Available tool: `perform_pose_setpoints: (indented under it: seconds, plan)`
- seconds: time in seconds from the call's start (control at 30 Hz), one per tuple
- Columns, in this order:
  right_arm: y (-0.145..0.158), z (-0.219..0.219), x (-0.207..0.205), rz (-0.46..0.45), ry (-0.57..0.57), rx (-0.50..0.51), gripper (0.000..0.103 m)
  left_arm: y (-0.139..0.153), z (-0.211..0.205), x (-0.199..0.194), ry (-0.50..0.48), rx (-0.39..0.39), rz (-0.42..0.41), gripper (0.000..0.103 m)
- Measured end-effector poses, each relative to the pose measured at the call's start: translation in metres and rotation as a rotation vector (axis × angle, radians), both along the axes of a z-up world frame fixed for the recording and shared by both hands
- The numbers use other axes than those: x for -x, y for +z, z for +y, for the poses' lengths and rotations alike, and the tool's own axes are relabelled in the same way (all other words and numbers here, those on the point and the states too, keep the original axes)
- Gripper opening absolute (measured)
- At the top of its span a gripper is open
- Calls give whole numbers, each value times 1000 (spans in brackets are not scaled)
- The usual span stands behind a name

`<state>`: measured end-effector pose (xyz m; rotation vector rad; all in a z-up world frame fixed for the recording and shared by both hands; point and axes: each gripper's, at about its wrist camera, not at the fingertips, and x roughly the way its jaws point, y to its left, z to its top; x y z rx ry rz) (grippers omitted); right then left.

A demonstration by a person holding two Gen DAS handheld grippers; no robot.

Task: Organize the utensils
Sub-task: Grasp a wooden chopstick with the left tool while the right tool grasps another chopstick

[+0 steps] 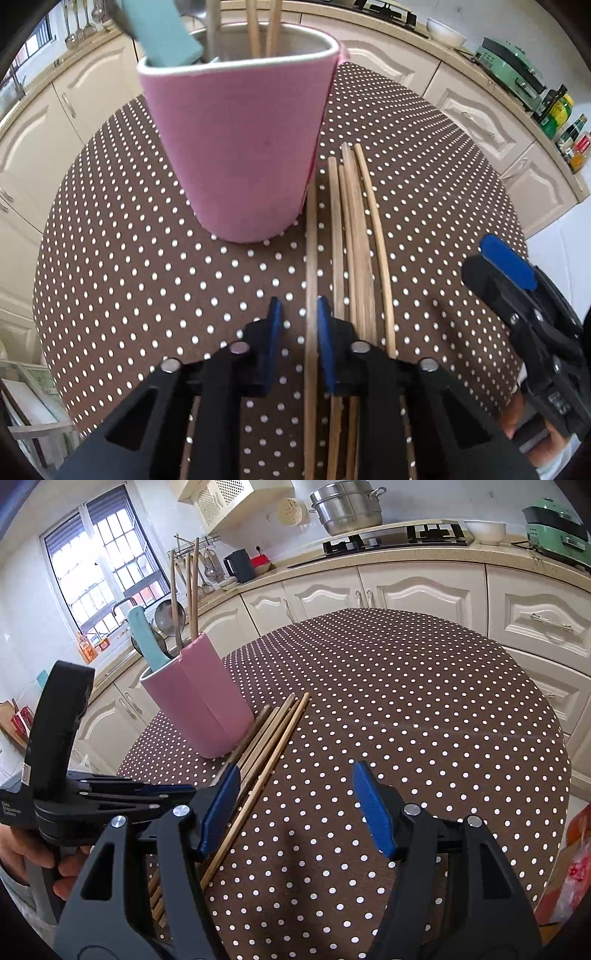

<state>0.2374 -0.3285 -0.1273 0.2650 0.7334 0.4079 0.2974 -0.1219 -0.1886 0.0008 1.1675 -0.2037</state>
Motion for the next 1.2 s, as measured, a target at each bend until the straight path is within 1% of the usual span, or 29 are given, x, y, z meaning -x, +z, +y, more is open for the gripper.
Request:
perform_pose_setpoints:
  seconds: [0.03,0.07,0.13,0.27,0.5,0.77,0.87,0.93,1.0,1.07,1.1,1.13,1.17,1.2]
  plan:
    - [0,1,-2,14,4,0,63,0,-2,-2,0,-4,-3,8]
    - [1,2,-4,33,8,13,63,-1,-4,-4,-3,-3,-3,7]
    - [1,13,-12,71,32,52,63,-1,-7,-7,-12,1,-10,6]
    - [1,30,-19,86,59,128,63,-4,-5,-8,-7,63,-17,6]
    - [-9,58,-34,129,65,252,63,-3,5,13,-18,110,-22,6]
    - [-15,80,-52,167,69,375,63,-3,6,34,-34,117,-29,6]
    - [-18,92,-61,171,85,443,63,-3,7,39,-43,118,-28,6]
    - [-19,95,-67,181,87,455,63,-5,14,44,-45,117,-26,6]
    - [-18,99,-76,195,97,464,63,-6,13,43,-48,112,-22,6]
    - [-17,98,-91,230,109,447,62,-7,11,39,-53,115,-13,6]
    - [-15,94,-98,244,108,436,58,-8,12,36,-55,111,-10,6]
    - [-14,92,-107,266,102,430,50,-8,10,33,-58,108,-8,6]
    - [-13,90,-113,278,100,433,44,-8,9,31,-58,106,-6,6]
    - [-12,87,-118,288,101,437,32,-8,10,28,-58,106,-4,6]
